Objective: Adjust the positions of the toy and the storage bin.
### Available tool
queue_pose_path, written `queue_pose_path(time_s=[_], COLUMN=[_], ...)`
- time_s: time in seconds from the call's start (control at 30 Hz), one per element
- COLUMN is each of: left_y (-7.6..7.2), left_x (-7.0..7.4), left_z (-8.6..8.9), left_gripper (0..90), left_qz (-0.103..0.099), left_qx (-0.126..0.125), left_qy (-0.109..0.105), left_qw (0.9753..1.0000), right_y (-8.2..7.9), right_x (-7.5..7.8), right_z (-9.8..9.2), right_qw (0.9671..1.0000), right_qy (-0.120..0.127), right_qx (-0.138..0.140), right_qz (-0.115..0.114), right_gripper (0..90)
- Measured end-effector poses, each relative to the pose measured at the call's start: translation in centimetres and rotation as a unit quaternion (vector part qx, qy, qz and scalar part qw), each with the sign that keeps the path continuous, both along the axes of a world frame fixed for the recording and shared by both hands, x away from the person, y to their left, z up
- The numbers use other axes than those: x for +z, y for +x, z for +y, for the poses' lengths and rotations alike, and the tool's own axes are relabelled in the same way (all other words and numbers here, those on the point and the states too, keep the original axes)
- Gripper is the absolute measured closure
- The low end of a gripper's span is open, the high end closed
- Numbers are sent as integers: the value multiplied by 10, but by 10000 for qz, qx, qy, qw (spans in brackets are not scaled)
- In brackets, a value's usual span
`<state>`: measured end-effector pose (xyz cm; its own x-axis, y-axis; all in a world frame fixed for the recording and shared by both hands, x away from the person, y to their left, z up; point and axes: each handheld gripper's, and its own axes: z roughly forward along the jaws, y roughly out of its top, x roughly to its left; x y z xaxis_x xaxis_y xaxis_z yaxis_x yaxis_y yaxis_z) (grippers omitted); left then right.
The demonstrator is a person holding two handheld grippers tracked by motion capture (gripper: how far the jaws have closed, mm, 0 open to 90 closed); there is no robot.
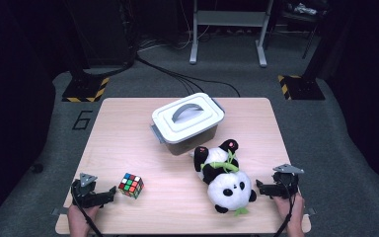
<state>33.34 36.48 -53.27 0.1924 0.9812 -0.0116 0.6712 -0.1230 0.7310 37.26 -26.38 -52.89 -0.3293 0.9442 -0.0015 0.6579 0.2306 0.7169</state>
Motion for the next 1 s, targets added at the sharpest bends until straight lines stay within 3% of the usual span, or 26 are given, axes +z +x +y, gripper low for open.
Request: queue_pose_path(time_s=[0.63,0.8,1.0], left_y=[0,0,-2], left_x=[0,2,8], left_z=[0,2,4], left_gripper=[18,23,38], left_qz=[-1,78,-20], left_qx=[7,-82,-35], left_qy=[23,77,-18], left_qw=[10000,9999,10000], right_y=[0,0,0], right_x=[0,0,0], right_z=[1,1,1], right_qw=[10000,10000,10000], right_qy=[13,13,13], right_qx=[-33,-34,-38], right_qz=[-1,-1,0], right_gripper=[0,0,0])
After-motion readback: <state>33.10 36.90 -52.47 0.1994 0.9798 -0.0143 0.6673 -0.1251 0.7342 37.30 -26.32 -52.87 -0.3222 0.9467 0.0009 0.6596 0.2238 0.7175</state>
